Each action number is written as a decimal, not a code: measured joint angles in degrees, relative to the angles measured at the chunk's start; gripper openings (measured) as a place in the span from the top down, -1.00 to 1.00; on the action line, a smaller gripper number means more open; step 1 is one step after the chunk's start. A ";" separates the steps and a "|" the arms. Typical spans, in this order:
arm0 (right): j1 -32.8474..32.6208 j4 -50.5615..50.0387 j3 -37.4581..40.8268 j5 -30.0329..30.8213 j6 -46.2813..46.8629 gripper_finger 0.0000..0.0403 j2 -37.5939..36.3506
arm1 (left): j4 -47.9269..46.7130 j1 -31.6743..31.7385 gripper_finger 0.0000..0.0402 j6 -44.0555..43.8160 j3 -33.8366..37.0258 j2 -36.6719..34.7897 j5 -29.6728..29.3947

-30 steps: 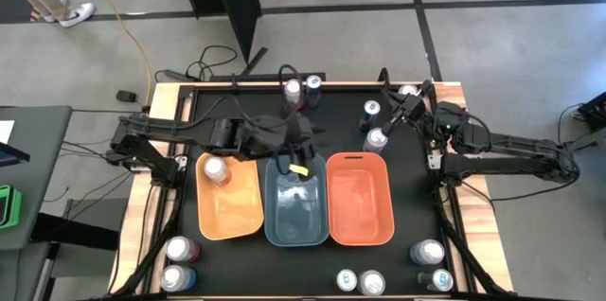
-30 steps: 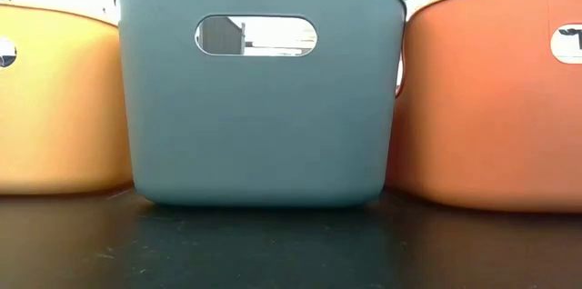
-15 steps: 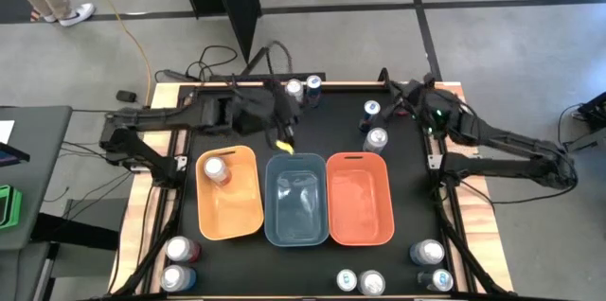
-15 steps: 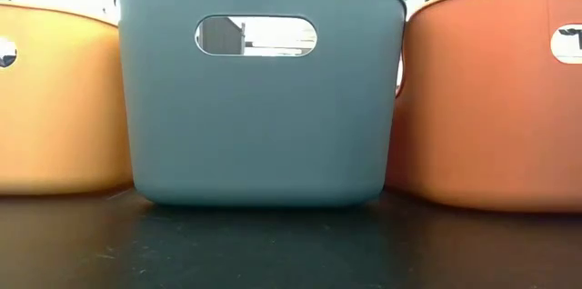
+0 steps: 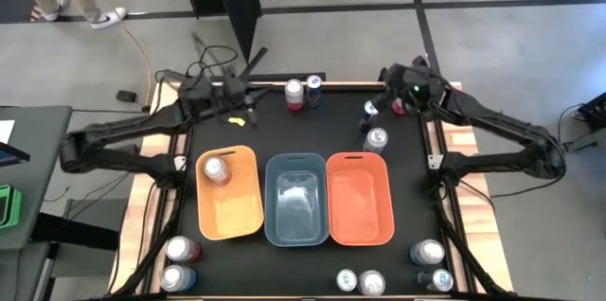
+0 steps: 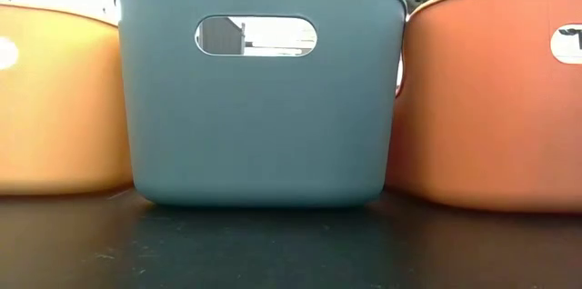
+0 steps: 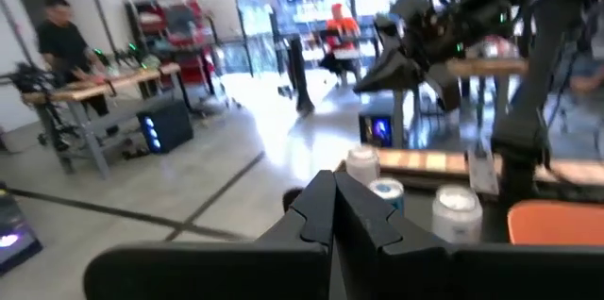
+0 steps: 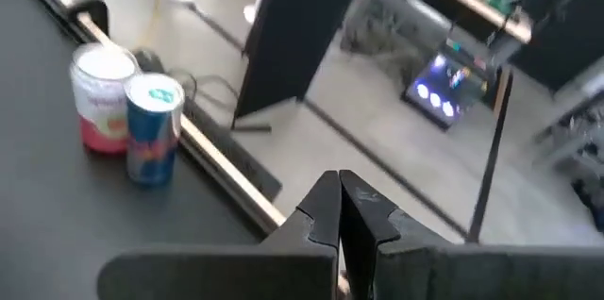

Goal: Sort soda cans
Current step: Put the top right pink-white soda can into the yellow bin

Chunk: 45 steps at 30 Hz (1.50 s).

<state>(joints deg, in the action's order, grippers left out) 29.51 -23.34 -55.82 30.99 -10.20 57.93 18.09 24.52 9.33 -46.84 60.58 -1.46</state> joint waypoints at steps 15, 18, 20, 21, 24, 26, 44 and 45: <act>21.05 -30.14 -14.42 -11.59 11.08 0.89 10.64 | 18.10 2.79 1.00 -4.12 17.65 -7.09 7.84; 25.84 -31.90 -14.40 -14.09 11.69 0.88 12.11 | 18.70 2.84 1.00 -3.09 17.65 -7.09 9.03; 27.03 -30.89 -14.40 -16.91 12.11 0.84 12.64 | 18.18 2.84 1.00 -3.11 17.65 -7.09 9.18; 27.40 -30.64 -14.49 -18.08 12.24 0.81 13.01 | 17.53 2.84 1.00 -3.07 17.65 -7.06 9.18; 27.85 -30.91 -14.38 -19.36 12.82 0.66 14.70 | 15.06 2.84 1.00 -2.27 17.65 -7.06 9.18; 27.92 -31.17 -14.41 -19.33 14.21 0.51 15.46 | 13.82 2.84 1.00 -2.10 17.65 -7.05 9.21; 28.18 -33.61 -15.16 -16.03 27.11 -0.97 22.12 | 13.60 6.64 1.00 -5.99 28.17 -27.70 16.15; 28.21 -33.96 -14.93 -15.90 27.49 -0.96 22.56 | 13.52 6.64 1.00 -6.13 28.81 -28.89 16.15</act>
<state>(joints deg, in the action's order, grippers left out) 57.71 -57.30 -70.75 15.08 17.29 80.50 31.61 31.16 3.20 -18.03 31.69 14.70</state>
